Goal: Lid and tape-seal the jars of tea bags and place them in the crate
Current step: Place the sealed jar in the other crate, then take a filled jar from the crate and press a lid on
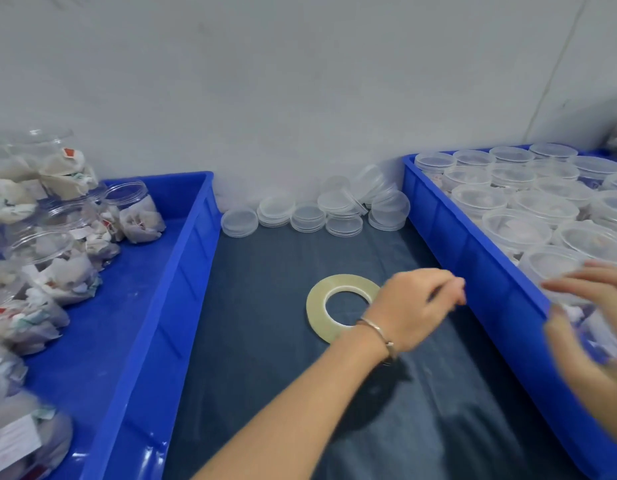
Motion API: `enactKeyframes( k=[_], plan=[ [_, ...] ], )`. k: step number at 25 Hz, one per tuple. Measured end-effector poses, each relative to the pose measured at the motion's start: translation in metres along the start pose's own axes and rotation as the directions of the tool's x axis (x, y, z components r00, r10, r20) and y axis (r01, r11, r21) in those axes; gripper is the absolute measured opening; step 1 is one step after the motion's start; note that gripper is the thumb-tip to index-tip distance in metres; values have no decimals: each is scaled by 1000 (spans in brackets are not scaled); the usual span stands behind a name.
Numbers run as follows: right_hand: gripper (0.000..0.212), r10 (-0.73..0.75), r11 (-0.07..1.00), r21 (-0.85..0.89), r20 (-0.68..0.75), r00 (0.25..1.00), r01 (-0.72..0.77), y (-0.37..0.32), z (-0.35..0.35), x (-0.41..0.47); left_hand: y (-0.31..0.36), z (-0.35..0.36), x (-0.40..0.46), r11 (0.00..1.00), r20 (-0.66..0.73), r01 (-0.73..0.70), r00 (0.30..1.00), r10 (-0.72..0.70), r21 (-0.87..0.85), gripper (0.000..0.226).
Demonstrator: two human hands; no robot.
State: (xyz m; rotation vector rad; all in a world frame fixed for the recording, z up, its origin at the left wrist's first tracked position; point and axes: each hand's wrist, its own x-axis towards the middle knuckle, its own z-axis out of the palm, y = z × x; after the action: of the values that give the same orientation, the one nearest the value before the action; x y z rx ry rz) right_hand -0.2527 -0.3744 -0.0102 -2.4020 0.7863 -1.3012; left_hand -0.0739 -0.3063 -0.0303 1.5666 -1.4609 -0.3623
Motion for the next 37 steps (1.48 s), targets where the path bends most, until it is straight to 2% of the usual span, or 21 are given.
enactKeyframes(
  k=[2, 4, 6, 8, 10, 11, 12, 14, 15, 16, 18, 19, 21, 24, 26, 29, 31, 32, 34, 36, 37],
  plan=[
    [26, -86, 994, 77, 58, 995, 82, -41, 43, -7, -19, -44, -15, 993, -83, 77, 994, -70, 92, 34],
    [28, -174, 959, 256, 178, 969, 125, -96, 95, -12, -39, -92, -33, 966, -182, 195, 969, -164, 167, 36],
    [30, -224, 923, 371, 307, 925, 100, -137, 143, -6, -57, -138, -49, 928, -319, 344, 904, -285, 145, 39],
    [38, -271, 884, 466, 427, 863, 47, -184, 184, -3, -72, -183, -63, 885, -489, 448, 747, -450, -131, 37],
    [45, -294, 841, 541, 470, 832, -8, -227, 218, 1, -78, -225, -77, 826, -605, 432, 565, -560, -362, 29],
    [47, -304, 831, 557, 472, 827, -12, -245, 231, 2, -82, -242, -83, 832, -665, 437, 514, -542, -341, 26],
    [50, -317, 833, 553, 484, 816, -4, -259, 244, 2, -86, -258, -89, 851, -717, 446, 493, -493, -278, 25],
    [57, -316, 894, 446, 565, 762, 39, -279, 266, -4, -96, -284, -102, 868, -782, 480, 489, -387, -129, 18],
    [60, -302, 936, 339, 630, 715, 97, -285, 274, -8, -103, -295, -110, 842, -790, 540, 508, -344, -19, 9],
    [63, -291, 956, 240, 681, 672, 170, -287, 279, -12, -111, -307, -118, 778, -796, 613, 534, -284, 134, 9],
    [63, -286, 950, 129, 732, 619, 285, -287, 286, -16, -129, -331, -134, 514, -798, 766, 557, -230, 387, 37],
    [63, -288, 942, 107, 742, 606, 317, -287, 286, -17, -135, -344, -140, 401, -807, 816, 535, -252, 416, 47],
    [61, -299, 936, 106, 746, 595, 337, -286, 286, -16, -144, -366, -147, 231, -784, 881, 473, -402, 413, 57],
    [58, -314, 938, 138, 724, 615, 318, -285, 286, -16, -147, -384, -150, 85, -619, 862, 424, -661, 500, 49],
    [56, -311, 941, 146, 723, 616, 304, -285, 286, -15, -147, -384, -154, 40, -552, 828, 409, -727, 559, 41],
    [56, -307, 942, 140, 729, 611, 307, -285, 286, -15, -150, -377, -162, 39, -663, 852, 434, -610, 522, 3],
    [57, -312, 942, 146, 716, 624, 303, -285, 287, -16, -148, -371, -163, 67, -729, 875, 440, -524, 480, 16],
    [57, -315, 944, 164, 702, 639, 286, -284, 287, -16, -143, -364, -160, 124, -739, 873, 468, -484, 472, 17],
    [61, -326, 945, 253, 646, 690, 209, -283, 286, -17, -125, -350, -144, 317, -765, 848, 523, -375, 425, 13],
    [69, -318, 903, 425, 560, 765, 65, -278, 283, -15, -92, -332, -120, 516, -822, 760, 543, -171, 395, 13],
    [74, -286, 867, 499, 526, 801, -18, -272, 279, -13, -72, -321, -107, 599, -824, 671, 566, -32, 437, 14]
  ],
)
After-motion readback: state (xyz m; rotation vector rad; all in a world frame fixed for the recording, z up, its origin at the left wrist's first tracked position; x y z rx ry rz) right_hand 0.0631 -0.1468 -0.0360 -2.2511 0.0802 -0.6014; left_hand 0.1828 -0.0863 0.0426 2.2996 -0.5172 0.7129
